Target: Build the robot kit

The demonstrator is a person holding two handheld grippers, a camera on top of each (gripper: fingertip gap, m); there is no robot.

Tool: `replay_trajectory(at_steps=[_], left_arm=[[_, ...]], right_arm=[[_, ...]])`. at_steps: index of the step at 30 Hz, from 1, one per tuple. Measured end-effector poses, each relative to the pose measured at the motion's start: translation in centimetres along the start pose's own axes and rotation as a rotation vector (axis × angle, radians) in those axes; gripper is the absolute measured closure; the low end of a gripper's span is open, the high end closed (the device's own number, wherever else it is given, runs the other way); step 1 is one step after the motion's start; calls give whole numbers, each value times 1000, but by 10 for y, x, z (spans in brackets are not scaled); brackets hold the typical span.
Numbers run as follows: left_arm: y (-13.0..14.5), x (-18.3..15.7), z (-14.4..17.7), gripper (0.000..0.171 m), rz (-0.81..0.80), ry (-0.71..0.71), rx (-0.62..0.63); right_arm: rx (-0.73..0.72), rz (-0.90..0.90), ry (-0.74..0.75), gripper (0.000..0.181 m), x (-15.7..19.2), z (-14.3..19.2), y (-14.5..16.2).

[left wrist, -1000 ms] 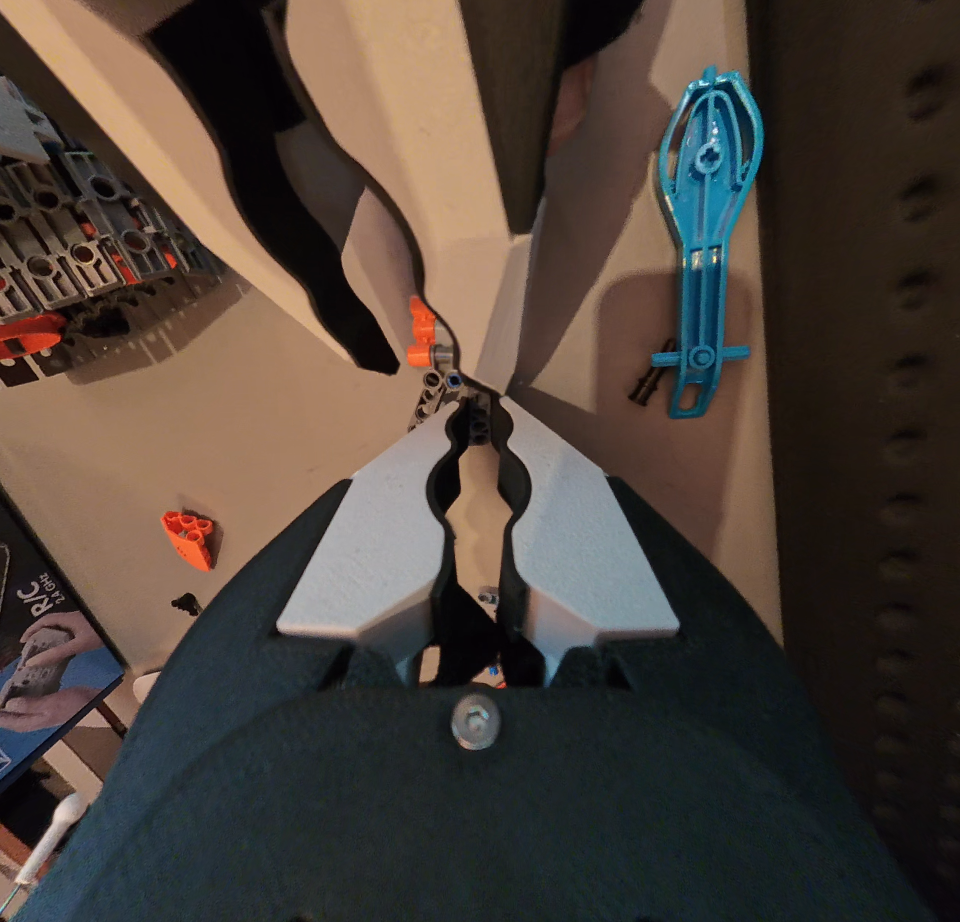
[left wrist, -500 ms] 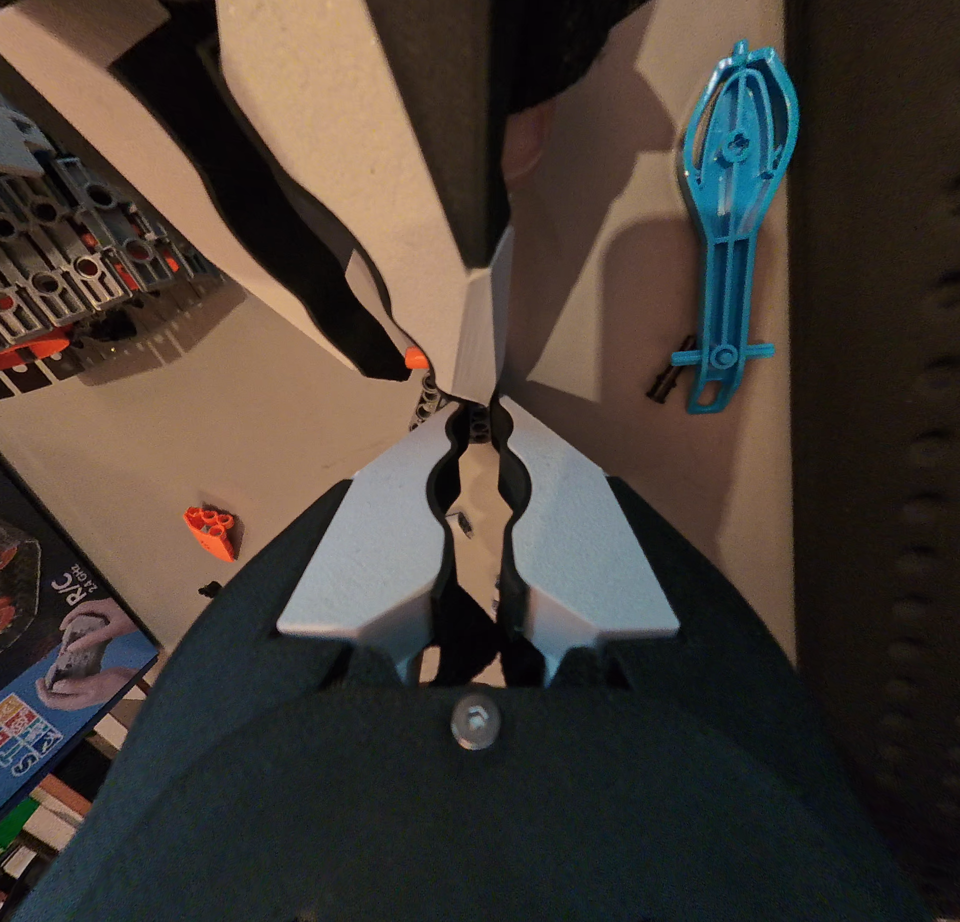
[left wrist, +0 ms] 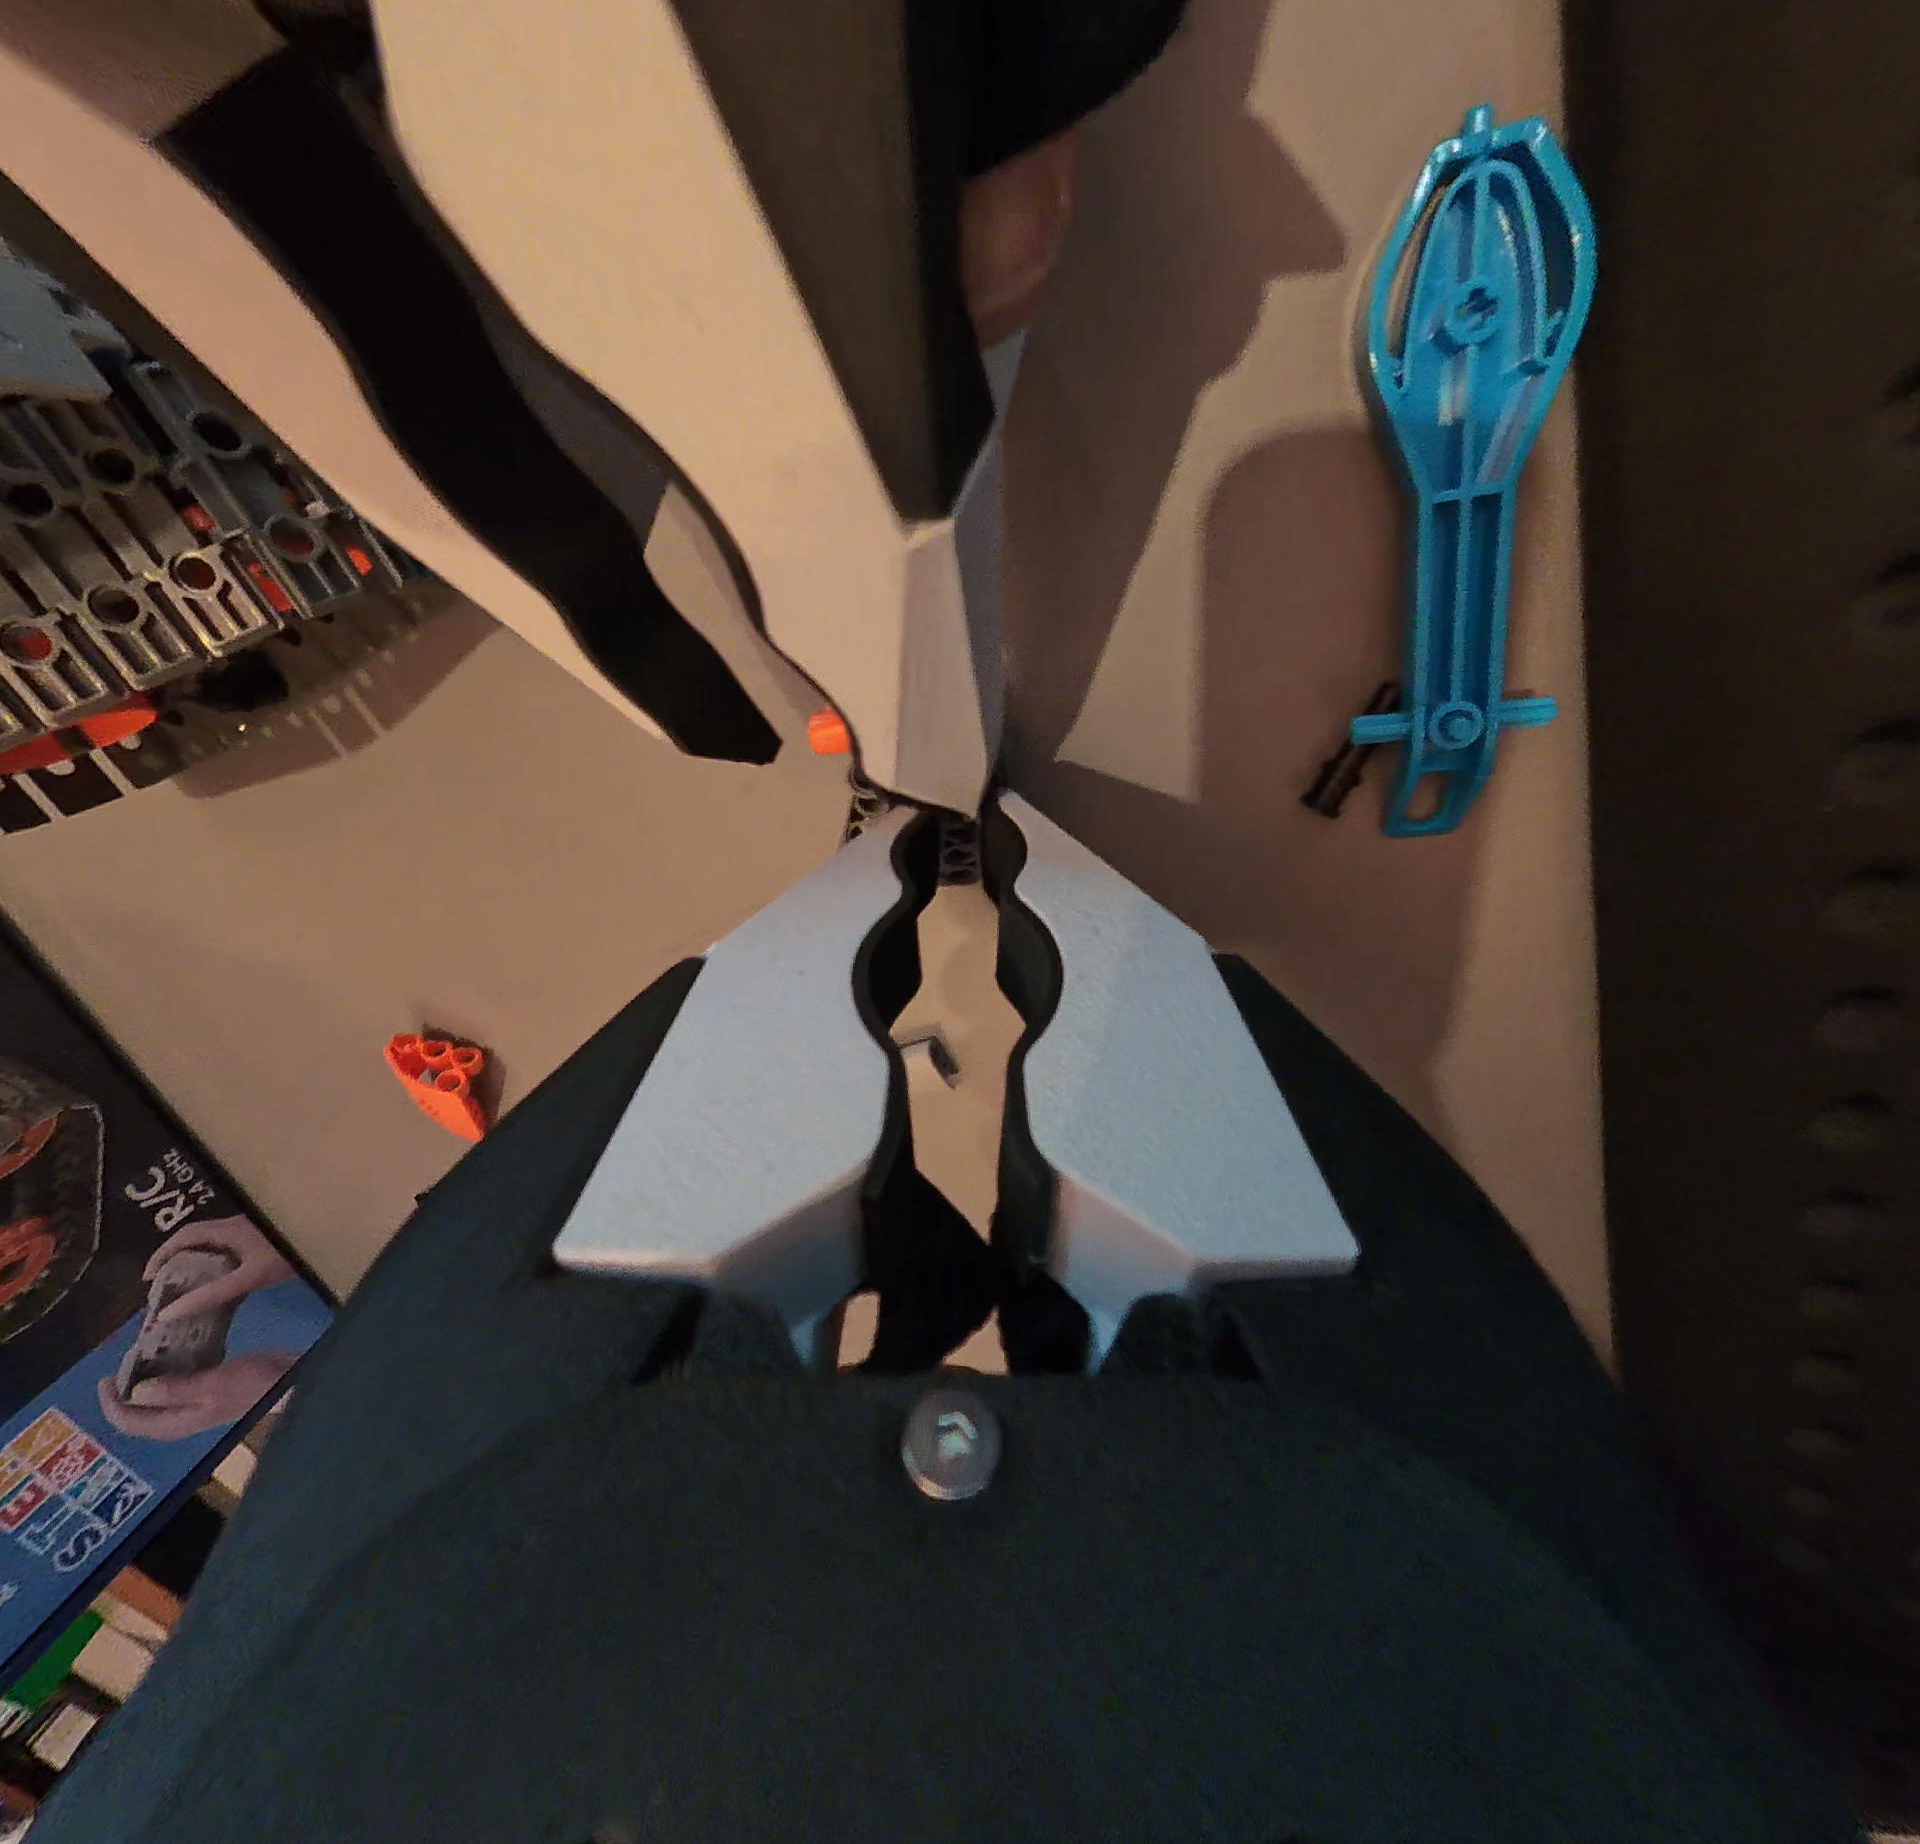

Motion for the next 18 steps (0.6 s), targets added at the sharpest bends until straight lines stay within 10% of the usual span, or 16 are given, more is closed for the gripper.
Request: replay_trajectory(at_steps=[18], left_arm=[[-4, 7, -1, 166, 39, 16, 85]], right_arm=[[2, -33, 1, 155, -3, -2, -1]])
Point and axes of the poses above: each gripper's, where its closed fingertips meet, z back along the fingers, y out of its underside, x = y × z across the jaws, the point moved 6 cm from there along z, back along the fingers, and after that the axes turned 7 degrees about y, right-handed, at the moved point
